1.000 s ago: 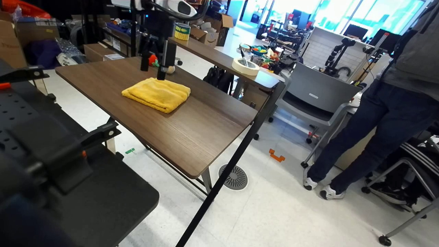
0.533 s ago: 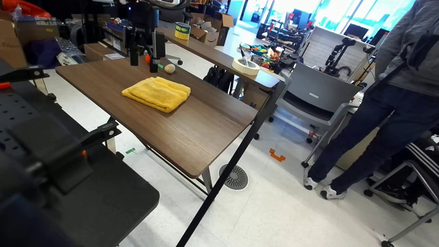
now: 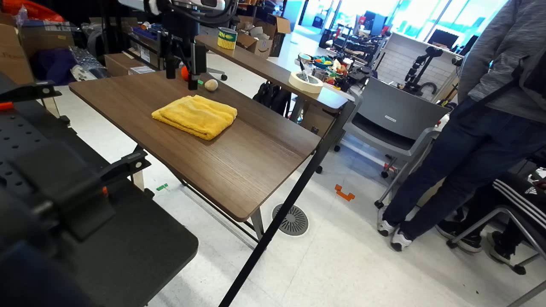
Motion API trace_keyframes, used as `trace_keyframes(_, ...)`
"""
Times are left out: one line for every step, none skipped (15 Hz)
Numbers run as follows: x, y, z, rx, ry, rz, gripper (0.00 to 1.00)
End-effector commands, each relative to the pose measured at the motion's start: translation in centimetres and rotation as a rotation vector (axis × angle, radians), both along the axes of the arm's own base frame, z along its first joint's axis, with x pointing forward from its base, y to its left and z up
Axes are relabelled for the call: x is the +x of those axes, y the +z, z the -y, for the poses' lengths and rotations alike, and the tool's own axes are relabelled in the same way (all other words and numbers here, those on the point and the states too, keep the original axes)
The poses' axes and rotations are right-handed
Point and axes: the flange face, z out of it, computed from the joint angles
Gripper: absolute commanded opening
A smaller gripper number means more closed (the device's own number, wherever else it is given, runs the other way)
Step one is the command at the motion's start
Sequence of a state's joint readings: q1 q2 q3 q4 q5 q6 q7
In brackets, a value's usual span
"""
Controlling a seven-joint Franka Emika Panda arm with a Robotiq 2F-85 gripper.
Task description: Use the towel to clean the table and move the plush toys to the right
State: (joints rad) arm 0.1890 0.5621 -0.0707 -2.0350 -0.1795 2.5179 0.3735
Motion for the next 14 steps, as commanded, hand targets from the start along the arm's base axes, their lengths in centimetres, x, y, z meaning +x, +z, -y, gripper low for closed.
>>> trace_keyframes(2.3,-3.1,1.1,0.098,-0.059,0.003,1.00)
trace_keyframes(2.7,-4.0,1.6,0.129,-0.081,-0.015,1.00)
trace_keyframes(3.2,-5.0,2.4,0.145,-0.107,-0.028,1.00)
trace_keyframes(3.5,-5.9,3.0,0.159,-0.129,-0.037,1.00)
trace_keyframes(4.0,-6.9,3.7,0.168,-0.150,-0.046,1.00)
trace_keyframes(4.3,-7.5,4.7,0.178,-0.167,-0.057,1.00)
trace_keyframes(4.3,-7.7,4.9,0.204,-0.164,-0.074,1.00)
trace_keyframes(3.3,-7.3,4.6,0.150,-0.158,-0.050,1.00)
trace_keyframes(3.5,-7.9,5.1,0.162,-0.162,-0.055,1.00)
trace_keyframes(3.7,-8.2,5.4,0.170,-0.166,-0.059,1.00)
trace_keyframes(3.8,-8.3,5.4,0.174,-0.168,-0.062,1.00)
trace_keyframes(3.8,-8.1,5.2,0.165,-0.169,-0.048,1.00)
trace_keyframes(4.0,-8.2,5.0,0.155,-0.172,-0.032,1.00)
trace_keyframes(4.2,-8.3,4.8,0.142,-0.170,-0.038,1.00)
